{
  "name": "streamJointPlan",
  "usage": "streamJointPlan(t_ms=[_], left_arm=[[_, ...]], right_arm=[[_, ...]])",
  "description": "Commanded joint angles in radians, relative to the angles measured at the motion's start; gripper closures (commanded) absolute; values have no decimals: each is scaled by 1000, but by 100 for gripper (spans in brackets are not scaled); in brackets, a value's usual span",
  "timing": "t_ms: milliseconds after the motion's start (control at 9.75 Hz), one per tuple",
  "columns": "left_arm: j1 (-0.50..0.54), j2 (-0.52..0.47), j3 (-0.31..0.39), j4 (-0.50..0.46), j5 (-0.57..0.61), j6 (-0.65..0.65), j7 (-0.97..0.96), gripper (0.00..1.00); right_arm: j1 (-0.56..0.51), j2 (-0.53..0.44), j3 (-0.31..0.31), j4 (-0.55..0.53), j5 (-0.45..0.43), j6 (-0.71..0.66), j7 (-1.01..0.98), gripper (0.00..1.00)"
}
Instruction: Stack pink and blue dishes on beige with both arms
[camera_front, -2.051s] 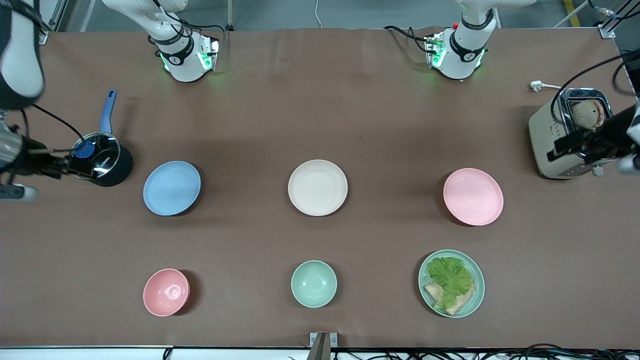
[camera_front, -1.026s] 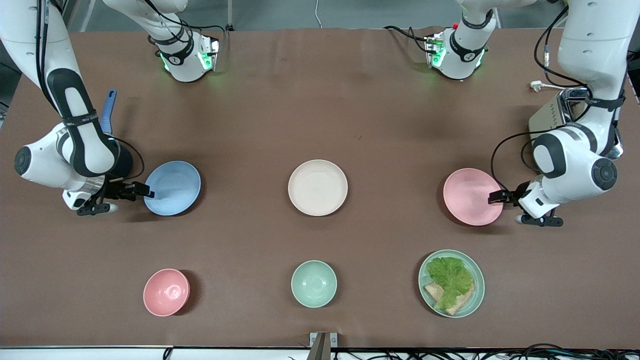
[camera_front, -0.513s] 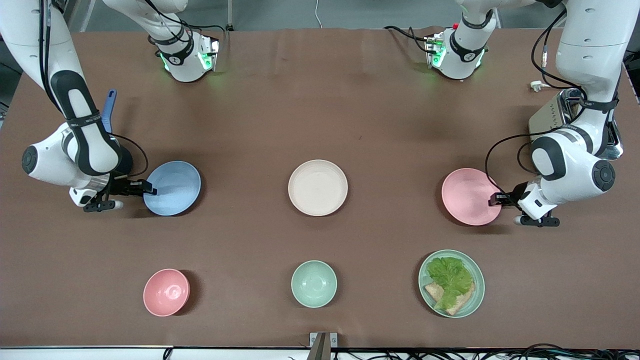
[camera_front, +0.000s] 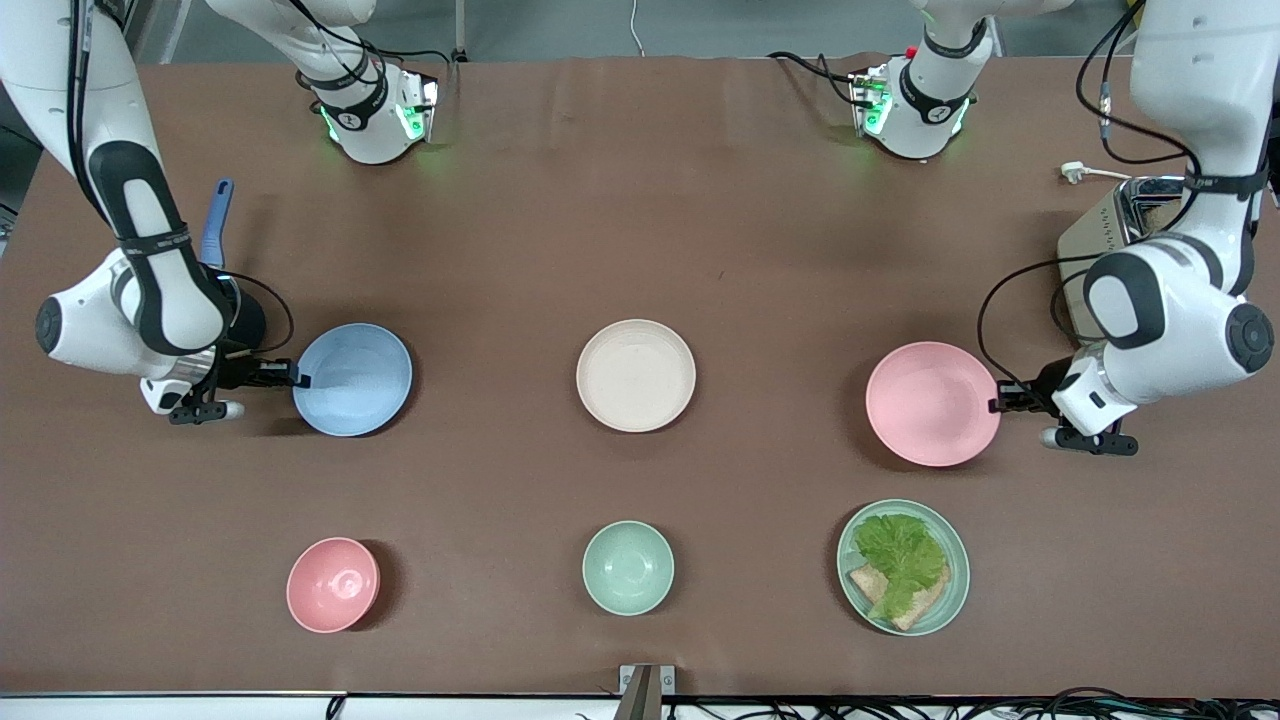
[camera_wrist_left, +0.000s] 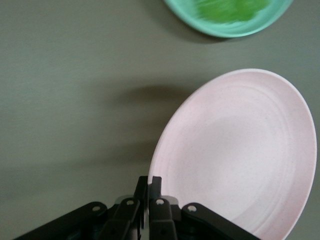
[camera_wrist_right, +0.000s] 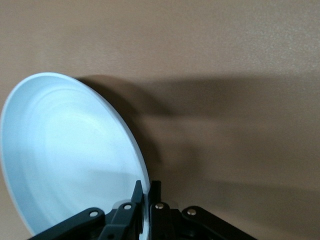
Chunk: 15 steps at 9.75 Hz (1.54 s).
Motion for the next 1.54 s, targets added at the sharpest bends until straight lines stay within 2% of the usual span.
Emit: streamJointPlan(t_ms=[0, 205, 410, 615, 821, 1026, 1128, 1231, 1333, 1436], left_arm=[[-7, -8, -157, -33, -6, 8, -177, 99], [-12, 36, -301, -34, 48, 29, -362, 98], [-32, 118, -450, -25, 198, 199, -660, 98], [-110, 204, -486, 22, 400, 256, -972, 98], [-131, 260, -567, 58, 541, 258, -1193, 98], [-189, 297, -581, 81, 699, 258, -1395, 97], [-203, 307, -592, 85, 741, 258, -1439, 97], [-205, 302, -600, 91, 754, 256, -1444, 85], [-188, 296, -600, 125, 754, 256, -1430, 31], [-209, 294, -600, 146, 752, 240, -1445, 0]], right_arm=[[8, -5, -72, 117, 12, -148, -3, 99], [19, -23, -99, 210, -27, -251, 90, 99], [54, -72, -94, 264, -156, -298, 257, 99], [108, -132, -79, 264, -216, -321, 415, 99], [120, -189, 25, 260, -276, -328, 613, 99], [123, -212, 155, 260, -351, -327, 808, 99], [123, -211, 218, 257, -361, -318, 874, 99], [128, -208, 261, 258, -361, -312, 922, 99], [132, -206, 289, 257, -361, -301, 942, 99], [145, -205, 317, 254, -358, -274, 964, 99]])
